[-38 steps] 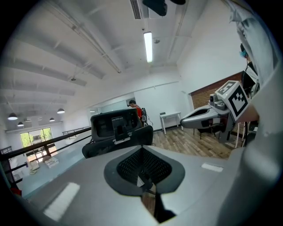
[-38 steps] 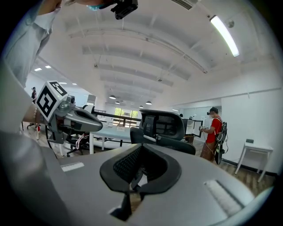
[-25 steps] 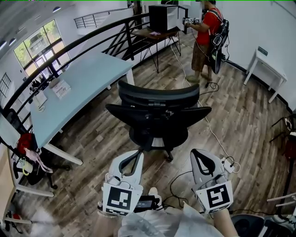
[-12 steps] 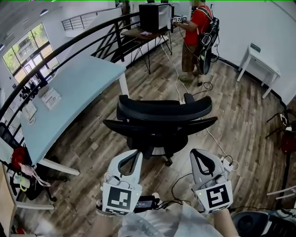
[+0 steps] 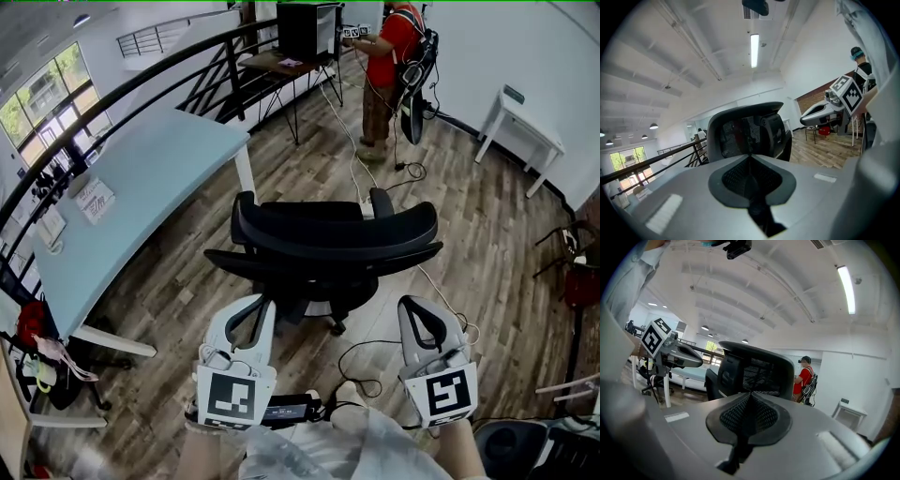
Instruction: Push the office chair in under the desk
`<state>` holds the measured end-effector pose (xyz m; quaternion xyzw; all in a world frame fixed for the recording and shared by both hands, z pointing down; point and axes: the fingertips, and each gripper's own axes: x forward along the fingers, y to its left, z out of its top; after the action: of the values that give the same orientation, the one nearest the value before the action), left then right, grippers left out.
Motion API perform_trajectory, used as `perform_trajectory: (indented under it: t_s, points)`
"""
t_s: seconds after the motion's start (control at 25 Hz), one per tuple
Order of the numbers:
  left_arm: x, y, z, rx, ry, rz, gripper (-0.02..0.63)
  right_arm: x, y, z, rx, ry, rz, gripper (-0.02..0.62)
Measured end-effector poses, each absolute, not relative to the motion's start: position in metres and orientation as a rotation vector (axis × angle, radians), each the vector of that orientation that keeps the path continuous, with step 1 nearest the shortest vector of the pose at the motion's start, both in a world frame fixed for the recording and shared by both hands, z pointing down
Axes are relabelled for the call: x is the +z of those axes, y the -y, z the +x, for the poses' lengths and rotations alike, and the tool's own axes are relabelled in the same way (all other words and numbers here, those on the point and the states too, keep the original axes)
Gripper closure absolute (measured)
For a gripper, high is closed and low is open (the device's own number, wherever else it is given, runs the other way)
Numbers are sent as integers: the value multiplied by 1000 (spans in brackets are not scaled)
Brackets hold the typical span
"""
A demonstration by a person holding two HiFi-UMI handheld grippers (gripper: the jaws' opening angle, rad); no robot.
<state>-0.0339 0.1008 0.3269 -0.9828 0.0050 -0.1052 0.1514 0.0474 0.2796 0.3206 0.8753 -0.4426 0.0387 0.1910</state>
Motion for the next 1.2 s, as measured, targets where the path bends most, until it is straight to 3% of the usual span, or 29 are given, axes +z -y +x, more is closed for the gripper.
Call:
perform_trajectory:
  t_s: [0.28,0.44,0.72,0.92,1.2]
  points:
    - [332,-96,-13,-357,-35,-2700,600,323,-287,82,122,1219,2403,577]
    - [337,-87,-5,-421,-56,-2639,597,326,-286,97,112,1217,2339,512]
    - [350,-73,6,-505,-6,-2493,474,337,-286,124,96,1207,2208,435]
    - [365,-56,12,-598,16,-2348,444,352,-288,144,83,1201,2073,365]
    - [387,-32,18,-711,15,-2157,425,382,-293,166,125,1148,1887,333]
